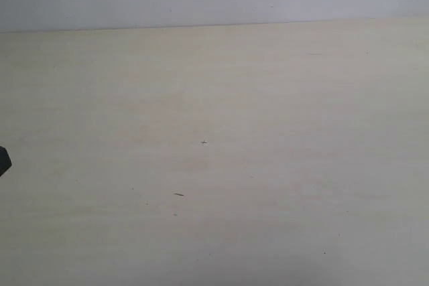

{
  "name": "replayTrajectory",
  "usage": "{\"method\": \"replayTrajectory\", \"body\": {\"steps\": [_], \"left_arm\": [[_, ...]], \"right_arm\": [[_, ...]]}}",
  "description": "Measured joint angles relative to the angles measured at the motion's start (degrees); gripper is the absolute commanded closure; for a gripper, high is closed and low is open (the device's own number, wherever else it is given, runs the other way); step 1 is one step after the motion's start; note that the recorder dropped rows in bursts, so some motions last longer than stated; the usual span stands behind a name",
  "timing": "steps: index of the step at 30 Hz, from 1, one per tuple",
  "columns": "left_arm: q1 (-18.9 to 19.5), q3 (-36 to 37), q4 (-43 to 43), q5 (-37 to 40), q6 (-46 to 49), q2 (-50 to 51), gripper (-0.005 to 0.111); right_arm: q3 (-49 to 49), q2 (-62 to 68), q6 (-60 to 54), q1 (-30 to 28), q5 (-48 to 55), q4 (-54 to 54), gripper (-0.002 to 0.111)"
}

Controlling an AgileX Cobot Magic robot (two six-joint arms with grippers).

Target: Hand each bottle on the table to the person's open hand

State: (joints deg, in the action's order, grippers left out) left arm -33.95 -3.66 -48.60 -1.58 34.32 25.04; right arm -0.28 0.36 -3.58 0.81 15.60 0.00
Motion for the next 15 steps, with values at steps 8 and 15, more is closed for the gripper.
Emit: {"method": "replayTrajectory", "body": {"steps": [8,15], "left_arm": [[5.90,0.00,2.65,0.00,0.59,-1.63,0.107],[16.96,0.00,3.10,-0.14,0.69,-3.43,0.107]], "right_arm": [[0.00,0.00,0.00,0.00,0.11,0.00,0.108],[0.00,0.00,0.12,0.00,0.11,0.00,0.108]]}}
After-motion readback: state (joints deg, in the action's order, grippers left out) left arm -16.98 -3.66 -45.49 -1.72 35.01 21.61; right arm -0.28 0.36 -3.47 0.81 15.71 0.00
